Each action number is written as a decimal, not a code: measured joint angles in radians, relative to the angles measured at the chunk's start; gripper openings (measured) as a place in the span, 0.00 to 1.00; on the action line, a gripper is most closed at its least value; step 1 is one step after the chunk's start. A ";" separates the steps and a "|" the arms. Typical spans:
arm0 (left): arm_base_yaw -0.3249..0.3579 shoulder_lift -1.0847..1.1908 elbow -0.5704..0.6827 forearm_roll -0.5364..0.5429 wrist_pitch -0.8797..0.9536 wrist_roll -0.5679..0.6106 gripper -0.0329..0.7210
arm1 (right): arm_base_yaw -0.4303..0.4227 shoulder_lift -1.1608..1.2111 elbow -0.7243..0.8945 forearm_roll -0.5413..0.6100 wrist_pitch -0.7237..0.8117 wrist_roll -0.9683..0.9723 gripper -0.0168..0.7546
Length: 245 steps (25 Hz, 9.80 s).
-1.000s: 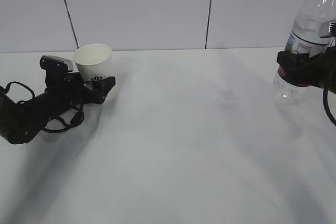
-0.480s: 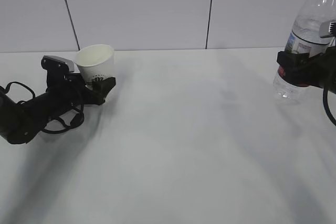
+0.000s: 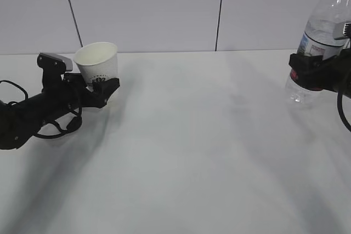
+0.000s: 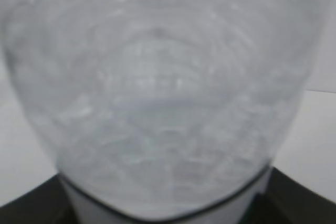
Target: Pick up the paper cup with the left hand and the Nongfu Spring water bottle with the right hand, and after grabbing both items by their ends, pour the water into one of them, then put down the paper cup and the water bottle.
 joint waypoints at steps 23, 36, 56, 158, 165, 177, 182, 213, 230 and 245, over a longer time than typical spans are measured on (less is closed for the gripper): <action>0.000 -0.289 0.289 -0.012 0.004 -0.002 0.81 | 0.000 -0.026 0.000 -0.050 0.085 0.015 0.61; 0.000 -0.402 0.428 -0.012 -0.002 -0.002 0.81 | 0.000 -0.082 0.142 -0.050 0.003 0.037 0.61; 0.000 -0.548 0.707 -0.057 -0.027 0.025 0.80 | 0.000 -0.308 0.301 -0.035 0.000 0.043 0.61; -0.457 -0.470 0.481 0.212 -0.031 -0.021 0.78 | 0.000 -0.388 0.356 -0.102 0.023 0.079 0.61; -0.458 -0.449 0.469 0.219 -0.031 -0.021 0.78 | 0.000 -0.388 0.356 -0.102 0.023 0.079 0.61; -0.590 -0.419 0.353 0.219 -0.033 -0.024 0.78 | 0.000 -0.388 0.356 -0.102 0.023 0.079 0.61; -0.594 -0.402 0.351 0.215 -0.033 -0.024 0.78 | 0.000 -0.388 0.356 -0.102 0.023 0.079 0.61; -0.594 -0.402 0.351 0.257 -0.033 -0.024 0.77 | 0.004 -0.389 0.237 -0.495 -0.049 0.079 0.61; -0.594 -0.402 0.351 0.257 -0.033 -0.024 0.77 | 0.004 -0.389 0.064 -0.686 0.051 0.045 0.61; -0.604 -0.402 0.347 0.250 -0.033 -0.025 0.77 | 0.004 -0.389 0.027 -0.718 0.057 -0.042 0.61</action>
